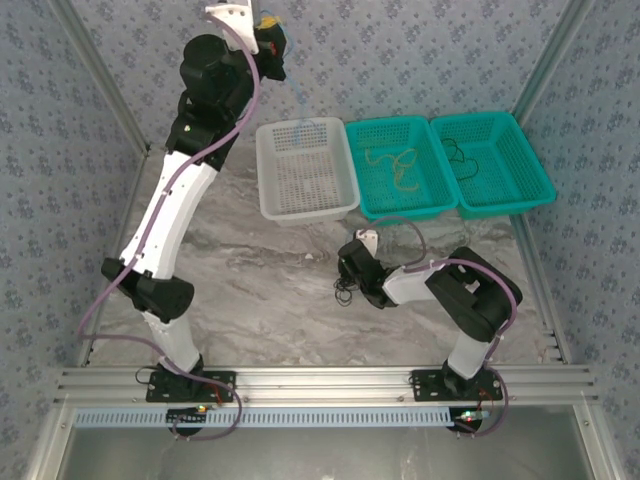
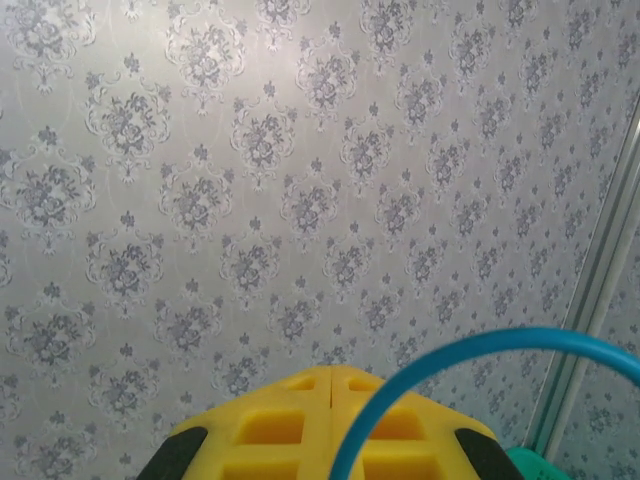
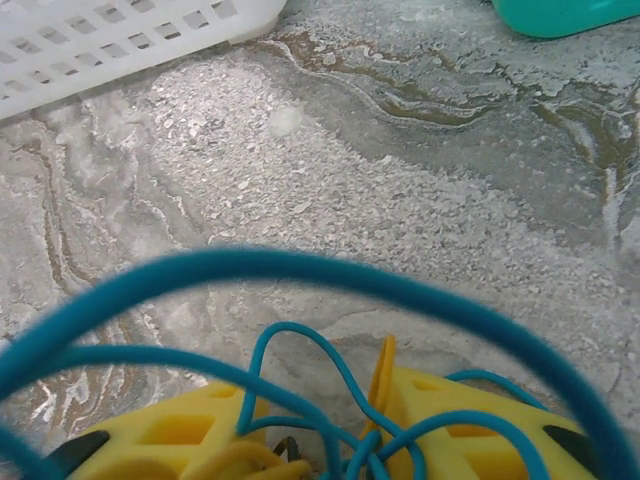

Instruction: Untangle the cables

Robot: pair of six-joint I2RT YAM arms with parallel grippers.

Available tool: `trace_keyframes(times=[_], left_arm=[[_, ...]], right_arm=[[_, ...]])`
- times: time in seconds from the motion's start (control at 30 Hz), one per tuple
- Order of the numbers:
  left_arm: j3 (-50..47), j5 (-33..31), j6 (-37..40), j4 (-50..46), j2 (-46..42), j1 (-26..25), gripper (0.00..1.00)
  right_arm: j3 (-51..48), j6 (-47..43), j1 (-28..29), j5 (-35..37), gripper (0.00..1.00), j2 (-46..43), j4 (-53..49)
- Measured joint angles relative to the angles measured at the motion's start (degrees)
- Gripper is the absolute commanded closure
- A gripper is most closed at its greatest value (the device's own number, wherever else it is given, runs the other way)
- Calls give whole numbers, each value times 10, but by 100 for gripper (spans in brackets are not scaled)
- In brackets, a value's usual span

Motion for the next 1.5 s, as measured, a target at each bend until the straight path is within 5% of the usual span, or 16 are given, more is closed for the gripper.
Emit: trace_keyframes(times=[0.27, 0.37, 0.5, 0.97, 1.13, 1.5], left_arm=[[169, 11, 4, -78, 82, 19, 100], [173, 15, 4, -88, 82, 24, 100], [176, 17, 4, -93, 95, 24, 100], [174, 14, 1, -100, 183, 28, 100], [97, 22, -3, -96, 186, 28, 100], [-37, 22, -46, -176, 235, 26, 98]], right_arm=[[-6, 3, -10, -5, 47, -11, 0], [-8, -5, -14, -11, 33, -26, -21], [-11, -19, -14, -13, 0, -70, -78], [-25, -75, -16, 34, 0, -356, -229], [-44, -74, -24, 48, 0, -441, -276], [-45, -74, -70, 46, 0, -497, -335]])
